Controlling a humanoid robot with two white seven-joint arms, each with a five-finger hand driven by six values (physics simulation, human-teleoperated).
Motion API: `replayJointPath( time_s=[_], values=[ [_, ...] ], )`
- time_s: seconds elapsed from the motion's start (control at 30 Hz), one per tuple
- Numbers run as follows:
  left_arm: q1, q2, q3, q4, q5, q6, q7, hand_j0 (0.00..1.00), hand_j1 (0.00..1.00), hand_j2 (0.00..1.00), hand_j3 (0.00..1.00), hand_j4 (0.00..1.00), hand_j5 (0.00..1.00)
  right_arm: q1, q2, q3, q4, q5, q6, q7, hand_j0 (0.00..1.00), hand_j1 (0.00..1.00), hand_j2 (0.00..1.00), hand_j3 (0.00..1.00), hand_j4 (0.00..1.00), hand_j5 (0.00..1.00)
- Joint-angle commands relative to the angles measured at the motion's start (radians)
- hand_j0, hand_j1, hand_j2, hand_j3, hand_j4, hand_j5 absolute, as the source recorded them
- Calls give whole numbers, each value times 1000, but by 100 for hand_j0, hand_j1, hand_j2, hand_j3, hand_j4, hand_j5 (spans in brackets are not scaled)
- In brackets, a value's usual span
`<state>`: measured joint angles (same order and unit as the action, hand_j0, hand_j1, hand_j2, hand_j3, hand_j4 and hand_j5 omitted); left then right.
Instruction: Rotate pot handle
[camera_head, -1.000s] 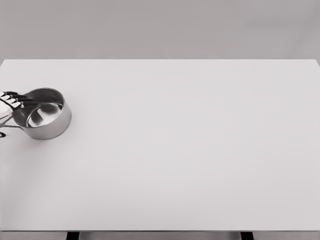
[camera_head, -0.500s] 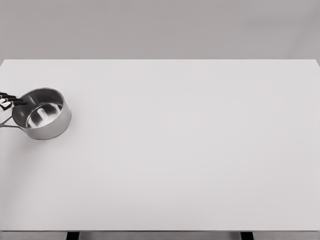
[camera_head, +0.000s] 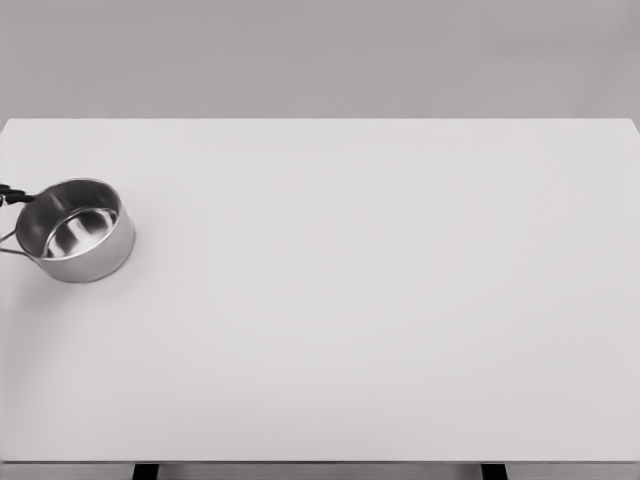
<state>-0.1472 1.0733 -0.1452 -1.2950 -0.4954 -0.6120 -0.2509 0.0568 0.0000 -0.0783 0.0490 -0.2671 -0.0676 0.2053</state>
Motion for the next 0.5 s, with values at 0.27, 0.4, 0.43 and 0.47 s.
replayJointPath(
  time_s=[0.27,0.4,0.43,0.47],
  values=[
    [-3,-3,16,52,0,1,1,100,100,100,100,100,100,0,0,0,0,0,0,0,100,100,100,100,100,100],
    [-3,-10,18,62,-2,1,1,100,100,100,100,100,100,0,0,0,0,0,0,0,100,100,100,100,100,100],
    [-5,-10,18,62,-2,1,-1,100,100,100,100,100,100,0,0,0,0,0,0,0,100,100,100,100,100,100],
    [-5,-10,18,60,0,1,-1,100,100,100,100,100,100,0,0,0,0,0,0,0,100,100,100,100,100,100]
  ],
)
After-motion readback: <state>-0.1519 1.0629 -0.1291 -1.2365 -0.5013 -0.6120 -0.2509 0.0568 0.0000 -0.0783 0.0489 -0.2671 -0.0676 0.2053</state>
